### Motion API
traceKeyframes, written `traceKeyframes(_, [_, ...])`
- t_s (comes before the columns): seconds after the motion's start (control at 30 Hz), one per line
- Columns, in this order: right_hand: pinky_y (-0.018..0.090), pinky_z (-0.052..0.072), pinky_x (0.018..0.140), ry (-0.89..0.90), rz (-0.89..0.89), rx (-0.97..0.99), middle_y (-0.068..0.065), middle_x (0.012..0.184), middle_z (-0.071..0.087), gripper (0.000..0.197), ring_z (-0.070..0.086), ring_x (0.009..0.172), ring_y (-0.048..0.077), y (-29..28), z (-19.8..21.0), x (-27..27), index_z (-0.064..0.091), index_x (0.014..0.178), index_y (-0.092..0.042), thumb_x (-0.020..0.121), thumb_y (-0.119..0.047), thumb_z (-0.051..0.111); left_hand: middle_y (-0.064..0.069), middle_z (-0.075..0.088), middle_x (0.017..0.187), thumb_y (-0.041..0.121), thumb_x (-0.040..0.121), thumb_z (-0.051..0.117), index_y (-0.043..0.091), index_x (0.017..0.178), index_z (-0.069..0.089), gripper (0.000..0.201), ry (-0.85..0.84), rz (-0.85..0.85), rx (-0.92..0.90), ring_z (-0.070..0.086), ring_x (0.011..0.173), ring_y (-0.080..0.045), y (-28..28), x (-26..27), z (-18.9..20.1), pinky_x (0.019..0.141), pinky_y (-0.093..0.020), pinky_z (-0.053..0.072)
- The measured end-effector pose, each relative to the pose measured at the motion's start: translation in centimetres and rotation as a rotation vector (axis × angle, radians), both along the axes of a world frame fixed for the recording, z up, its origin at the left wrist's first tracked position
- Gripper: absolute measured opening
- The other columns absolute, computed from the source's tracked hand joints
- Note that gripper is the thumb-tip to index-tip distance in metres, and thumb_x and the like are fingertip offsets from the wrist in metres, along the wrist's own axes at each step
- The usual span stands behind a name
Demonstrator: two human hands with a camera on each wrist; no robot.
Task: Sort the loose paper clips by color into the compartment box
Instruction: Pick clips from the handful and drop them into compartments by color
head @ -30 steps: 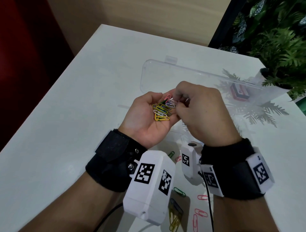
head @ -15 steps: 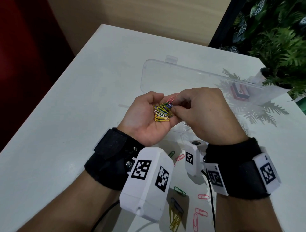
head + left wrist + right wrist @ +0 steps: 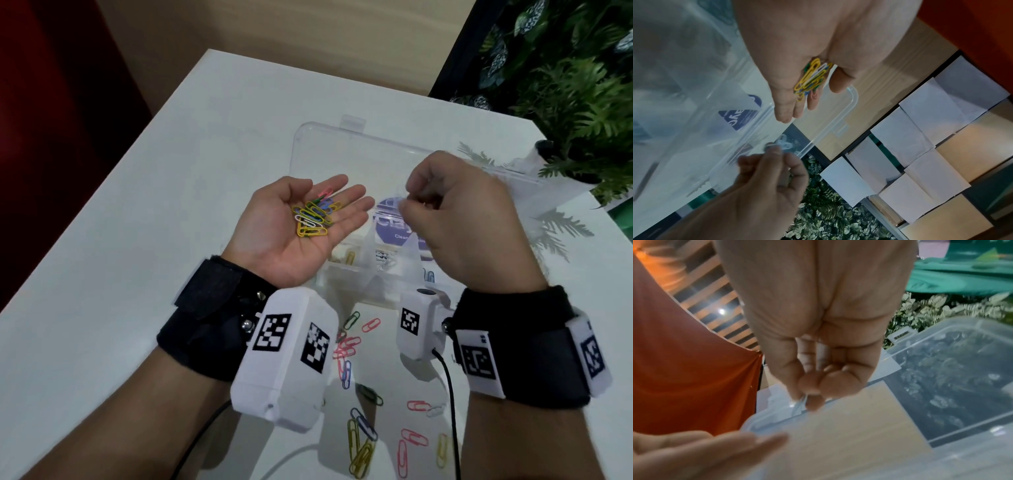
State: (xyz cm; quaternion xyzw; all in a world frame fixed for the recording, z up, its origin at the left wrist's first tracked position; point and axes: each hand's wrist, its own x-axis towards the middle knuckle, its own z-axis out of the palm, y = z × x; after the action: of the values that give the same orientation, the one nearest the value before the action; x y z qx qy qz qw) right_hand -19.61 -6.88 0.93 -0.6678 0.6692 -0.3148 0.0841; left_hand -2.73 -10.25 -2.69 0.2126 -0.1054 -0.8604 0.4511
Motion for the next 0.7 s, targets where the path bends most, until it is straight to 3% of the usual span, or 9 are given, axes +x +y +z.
traceKeyframes(0.1, [0.017,0.043,0.056,0.091,-0.013,0.154,-0.009,0.063,0.063,0.004,0.056,0.058,0.008,-0.2,-0.7,-0.5,0.064,0.080,-0.016,0.080,-0.013,0.062,-0.033,0.060,0.119,0.014,0.094,0.033,-0.013,0.113,0.058,0.041,0.012,0.018,-0.015,0.055,0.116,-0.047,-0.4,0.6,0.0,0.099,-0.050,0.043])
traceKeyframes(0.2, [0.005,0.037,0.053,0.156,-0.019,0.231,-0.015,0.065,0.060,0.008,0.052,0.057,-0.001,-0.2,-1.1,-0.9,0.069,0.079,-0.015,0.083,-0.017,0.063,-0.033,0.059,0.119,0.014,0.094,0.033,-0.013,0.114,0.057,0.041,0.013,0.000,-0.012,0.055,0.115,-0.047,-0.1,0.4,0.2,0.098,-0.050,0.044])
traceKeyframes(0.37, [0.005,0.038,0.057,0.035,0.000,0.054,-0.011,0.080,0.068,0.012,0.057,0.064,-0.001,0.2,0.1,-0.3,0.069,0.092,-0.026,0.082,-0.020,0.064,-0.035,0.057,0.121,0.016,0.094,0.033,-0.014,0.119,0.053,0.044,0.014,-0.081,0.006,0.053,0.118,-0.048,0.7,-0.8,0.3,0.098,-0.051,0.043])
traceKeyframes(0.47, [0.020,0.045,0.069,0.014,0.106,0.025,-0.008,0.085,0.065,0.018,0.058,0.068,0.006,0.3,0.2,0.9,0.071,0.098,-0.028,0.083,-0.020,0.065,-0.032,0.061,0.118,0.016,0.090,0.034,-0.012,0.114,0.054,0.042,0.078,-0.160,-0.023,0.053,0.120,-0.044,1.3,-1.6,0.1,0.101,-0.052,0.041])
traceKeyframes(0.53, [0.022,0.044,0.075,0.058,0.152,0.038,-0.005,0.089,0.063,0.020,0.058,0.079,0.009,0.3,0.0,1.5,0.071,0.102,-0.027,0.084,-0.022,0.065,-0.027,0.066,0.100,0.016,0.088,0.035,-0.014,0.096,0.062,0.041,0.143,-0.210,-0.046,0.063,0.104,-0.038,1.6,-1.9,0.0,0.095,-0.053,0.045])
traceKeyframes(0.6, [0.017,0.040,0.071,0.101,0.165,0.065,-0.005,0.088,0.060,0.019,0.055,0.082,0.007,0.1,-0.2,1.6,0.072,0.101,-0.027,0.084,-0.022,0.065,-0.023,0.067,0.086,0.015,0.086,0.037,-0.009,0.078,0.064,0.038,0.172,-0.210,-0.036,0.069,0.081,-0.033,1.8,-2.0,-0.2,0.086,-0.056,0.047])
traceKeyframes(0.7, [0.017,0.036,0.066,0.147,0.150,0.089,-0.004,0.085,0.059,0.015,0.052,0.079,0.009,0.1,-0.1,1.5,0.072,0.093,-0.026,0.083,-0.018,0.065,-0.023,0.068,0.083,0.015,0.084,0.038,-0.006,0.088,0.058,0.030,0.132,-0.222,-0.043,0.069,0.075,-0.032,2.0,-2.2,-0.1,0.083,-0.055,0.048])
